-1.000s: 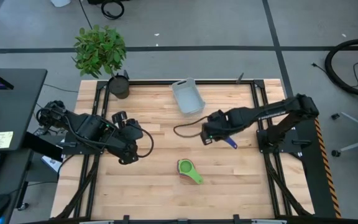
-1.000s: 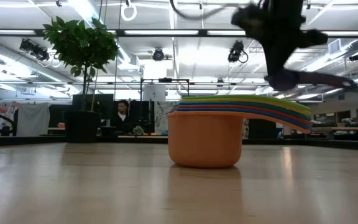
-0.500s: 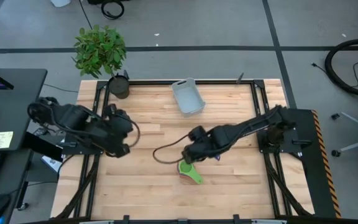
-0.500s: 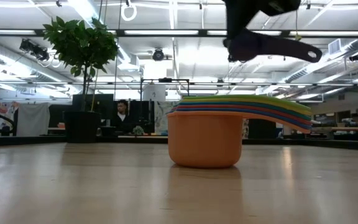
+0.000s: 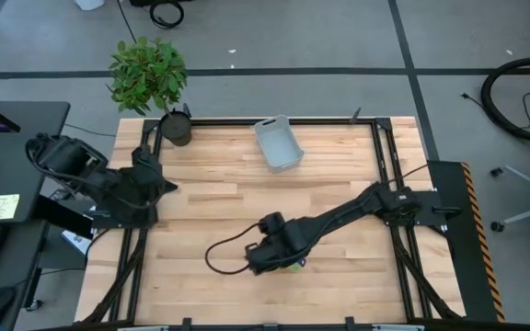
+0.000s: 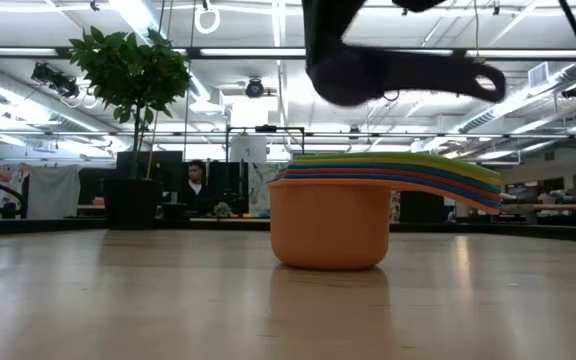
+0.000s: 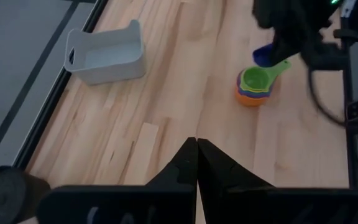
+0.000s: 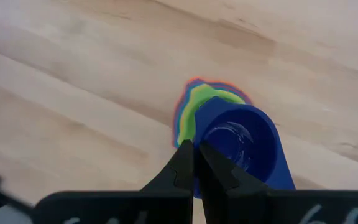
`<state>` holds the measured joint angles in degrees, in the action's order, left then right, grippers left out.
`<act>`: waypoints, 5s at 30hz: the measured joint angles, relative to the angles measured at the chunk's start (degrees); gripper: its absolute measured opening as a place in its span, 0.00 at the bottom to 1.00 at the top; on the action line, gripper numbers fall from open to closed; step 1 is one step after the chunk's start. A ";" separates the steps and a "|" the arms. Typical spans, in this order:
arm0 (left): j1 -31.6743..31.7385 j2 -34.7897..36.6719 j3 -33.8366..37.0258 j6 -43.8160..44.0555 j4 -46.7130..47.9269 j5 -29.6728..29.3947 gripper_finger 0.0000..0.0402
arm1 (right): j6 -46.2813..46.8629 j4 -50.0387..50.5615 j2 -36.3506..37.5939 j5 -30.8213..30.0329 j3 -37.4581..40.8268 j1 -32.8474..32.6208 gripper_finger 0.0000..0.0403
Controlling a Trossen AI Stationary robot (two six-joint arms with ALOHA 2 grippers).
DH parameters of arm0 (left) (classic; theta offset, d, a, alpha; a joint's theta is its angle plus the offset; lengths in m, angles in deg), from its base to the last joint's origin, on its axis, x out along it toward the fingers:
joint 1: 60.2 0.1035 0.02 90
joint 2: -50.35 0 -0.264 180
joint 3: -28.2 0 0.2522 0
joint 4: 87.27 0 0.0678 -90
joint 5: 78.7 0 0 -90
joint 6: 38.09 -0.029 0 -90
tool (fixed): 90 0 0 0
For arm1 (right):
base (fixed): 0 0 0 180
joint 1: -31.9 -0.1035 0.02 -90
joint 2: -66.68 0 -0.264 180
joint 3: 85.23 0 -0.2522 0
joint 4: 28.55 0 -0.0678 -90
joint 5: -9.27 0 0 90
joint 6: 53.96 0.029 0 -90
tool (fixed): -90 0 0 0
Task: Nest measuring cups in basket
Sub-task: Stack the dark blue measuring cup on top of the green measuring cup, then adjust the gray bin on the table
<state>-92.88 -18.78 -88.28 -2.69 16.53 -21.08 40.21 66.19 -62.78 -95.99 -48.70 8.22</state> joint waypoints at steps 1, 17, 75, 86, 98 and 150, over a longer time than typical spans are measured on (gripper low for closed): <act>-0.26 0.04 0.00 -0.11 0.00 -0.02 0.01 | 0.55 1.59 -1.52 0.35 -1.40 0.02 0.03; -2.24 -0.19 0.00 -1.64 -0.02 0.06 0.01 | 2.10 3.19 -8.02 4.51 -5.16 0.74 0.03; -2.24 -0.23 0.00 -6.11 -0.02 1.64 0.01 | -14.28 -3.87 -6.59 9.80 -4.96 4.00 0.31; -2.10 -0.23 -0.02 -6.47 -0.03 -3.95 0.01 | -10.80 6.61 2.94 -1.57 -4.58 4.39 0.10; 14.24 -6.44 0.00 -4.63 -0.02 -3.59 0.01 | -38.65 9.03 7.15 -12.08 -2.91 15.34 0.01; 71.80 -38.70 0.07 -45.53 -31.19 39.10 0.01 | -75.80 -12.72 24.21 28.77 38.24 48.89 0.01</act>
<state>-21.08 -57.48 -88.22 -48.23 -14.66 18.02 -35.60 53.47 -38.57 -67.22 -10.46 57.10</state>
